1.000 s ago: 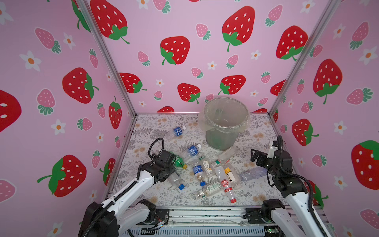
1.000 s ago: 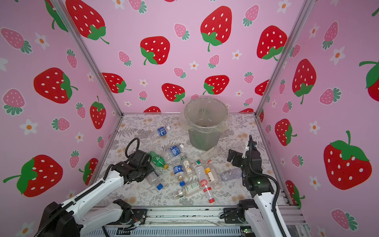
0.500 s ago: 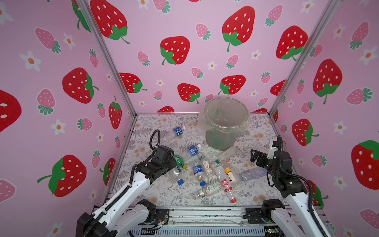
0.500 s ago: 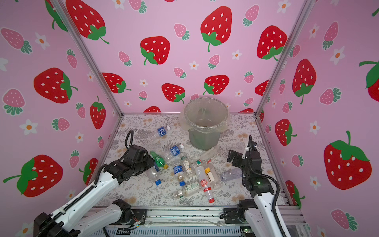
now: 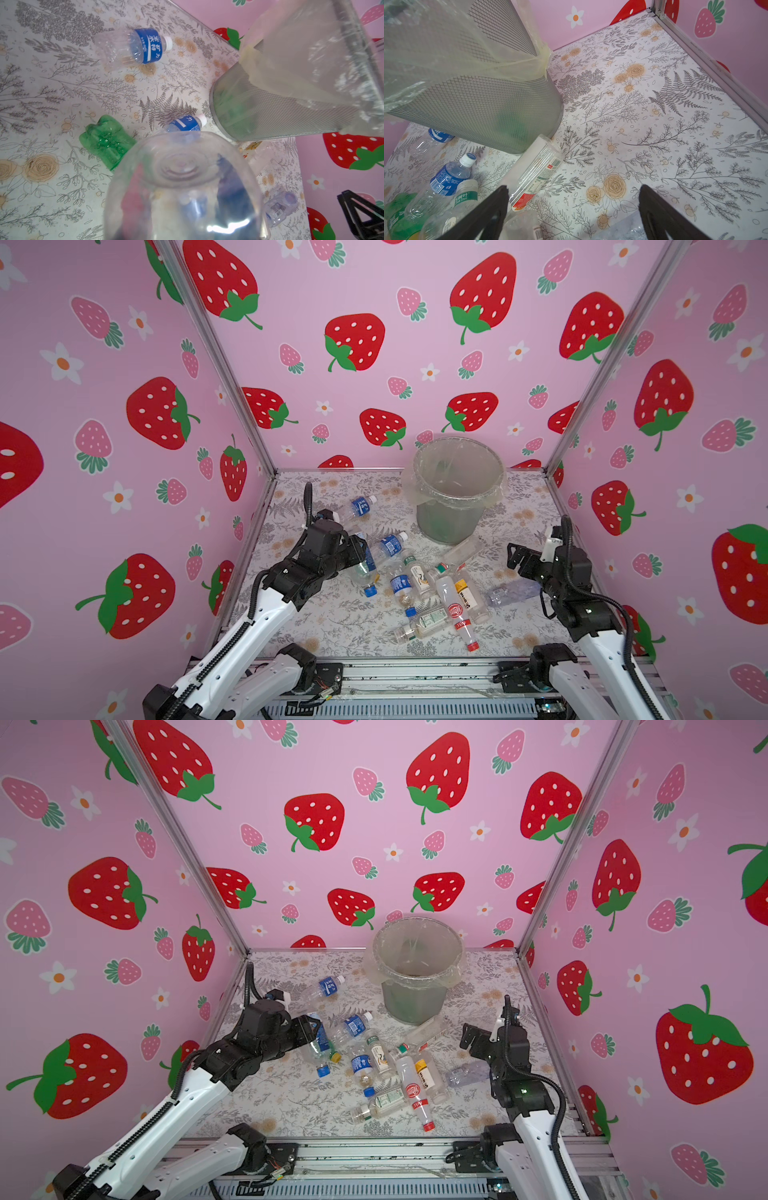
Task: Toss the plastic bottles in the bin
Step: 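Carry the clear bottle over the bin and release it with the left gripper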
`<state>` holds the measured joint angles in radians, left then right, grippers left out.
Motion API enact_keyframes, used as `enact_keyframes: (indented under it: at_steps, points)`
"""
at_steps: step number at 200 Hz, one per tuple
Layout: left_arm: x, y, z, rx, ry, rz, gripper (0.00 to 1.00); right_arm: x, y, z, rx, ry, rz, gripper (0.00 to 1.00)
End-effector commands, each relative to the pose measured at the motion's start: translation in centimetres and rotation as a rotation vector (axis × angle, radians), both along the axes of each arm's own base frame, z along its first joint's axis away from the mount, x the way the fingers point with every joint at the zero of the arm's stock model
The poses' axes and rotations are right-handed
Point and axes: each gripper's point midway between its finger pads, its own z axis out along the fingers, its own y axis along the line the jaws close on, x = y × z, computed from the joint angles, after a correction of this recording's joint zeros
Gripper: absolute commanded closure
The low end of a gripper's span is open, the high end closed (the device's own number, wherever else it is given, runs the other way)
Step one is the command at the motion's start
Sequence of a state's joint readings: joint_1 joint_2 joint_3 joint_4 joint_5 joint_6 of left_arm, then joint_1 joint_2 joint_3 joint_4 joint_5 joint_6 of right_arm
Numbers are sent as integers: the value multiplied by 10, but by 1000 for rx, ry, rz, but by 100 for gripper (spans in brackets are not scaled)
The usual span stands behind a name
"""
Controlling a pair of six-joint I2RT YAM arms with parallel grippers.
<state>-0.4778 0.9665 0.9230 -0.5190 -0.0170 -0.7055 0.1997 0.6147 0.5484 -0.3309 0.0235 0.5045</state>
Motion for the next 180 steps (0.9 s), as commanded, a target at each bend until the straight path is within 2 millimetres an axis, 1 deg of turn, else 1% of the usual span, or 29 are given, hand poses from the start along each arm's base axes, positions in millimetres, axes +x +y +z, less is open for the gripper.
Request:
enact_keyframes:
  at_steps: [1,27,42,55,69,94,137,156,180]
  points:
    - [10,-15,38,-3,-110,-73,50,1,1,4,6,-30,9,1]
    - [19,-27,65,22,-200,-118,50,0,1,5,5,-39,8,1]
    - [25,-28,77,29,-239,-109,50,-1,0,6,6,-43,7,1]
    - [29,-35,90,22,-286,-134,50,-1,1,6,6,-46,11,1]
    - [34,-38,100,23,-314,-143,50,-1,1,7,6,-48,14,1]
    - [42,-53,116,8,-358,-190,50,-1,1,7,8,-49,15,1]
    - [56,-88,154,-55,-477,-291,50,-2,1,7,8,-56,16,1]
    - [63,-96,169,-65,-508,-294,50,-3,1,7,9,-58,17,1]
    - [67,-106,187,-90,-561,-291,50,-3,2,8,11,-63,17,1]
